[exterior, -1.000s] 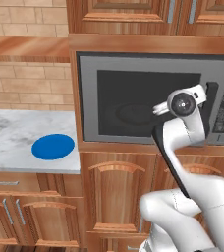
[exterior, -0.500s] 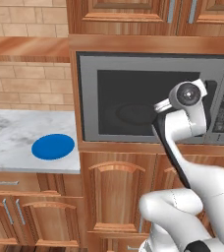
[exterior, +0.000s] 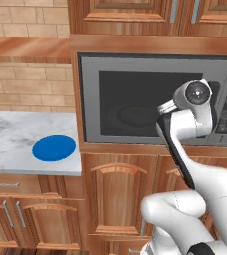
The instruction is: Pick the marshmallow from the counter and place it in the microwave. Then turn on the microwave.
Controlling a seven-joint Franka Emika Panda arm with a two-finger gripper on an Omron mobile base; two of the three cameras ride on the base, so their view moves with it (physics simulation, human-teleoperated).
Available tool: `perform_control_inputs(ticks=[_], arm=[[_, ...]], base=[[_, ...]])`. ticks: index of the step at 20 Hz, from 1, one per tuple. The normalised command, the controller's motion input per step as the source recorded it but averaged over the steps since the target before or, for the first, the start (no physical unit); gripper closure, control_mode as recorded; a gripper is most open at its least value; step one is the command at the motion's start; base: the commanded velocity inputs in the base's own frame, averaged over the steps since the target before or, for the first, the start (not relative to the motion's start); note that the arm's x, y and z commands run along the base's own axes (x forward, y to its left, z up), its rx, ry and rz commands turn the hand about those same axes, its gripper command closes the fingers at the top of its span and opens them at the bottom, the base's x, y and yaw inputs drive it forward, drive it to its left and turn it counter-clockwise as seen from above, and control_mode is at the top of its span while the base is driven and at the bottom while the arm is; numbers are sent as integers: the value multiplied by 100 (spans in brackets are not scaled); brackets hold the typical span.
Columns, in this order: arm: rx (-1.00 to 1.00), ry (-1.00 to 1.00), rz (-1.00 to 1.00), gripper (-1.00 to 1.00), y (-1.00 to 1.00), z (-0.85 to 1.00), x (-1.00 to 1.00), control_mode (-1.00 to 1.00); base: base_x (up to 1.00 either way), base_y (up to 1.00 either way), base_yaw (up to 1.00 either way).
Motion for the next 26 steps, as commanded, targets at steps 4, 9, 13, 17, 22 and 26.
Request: perform_control_inputs(ticks=[4, 9, 13, 17, 22, 26], arm=[[0, -10, 0, 100, 0, 0, -14, -100], [0, -10, 0, 100, 0, 4, -29, -100], [0, -5, 1, 100, -2, 15, -45, -100], [0, -4, 4, 100, -5, 19, -56, -100], [0, -4, 6, 100, -4, 18, -58, -100], [0, -3, 6, 100, -4, 21, -53, -100]], base=[[0, 0, 0], [0, 0, 0], [0, 0, 0], [0, 0, 0], [0, 0, 0], [0, 0, 0]])
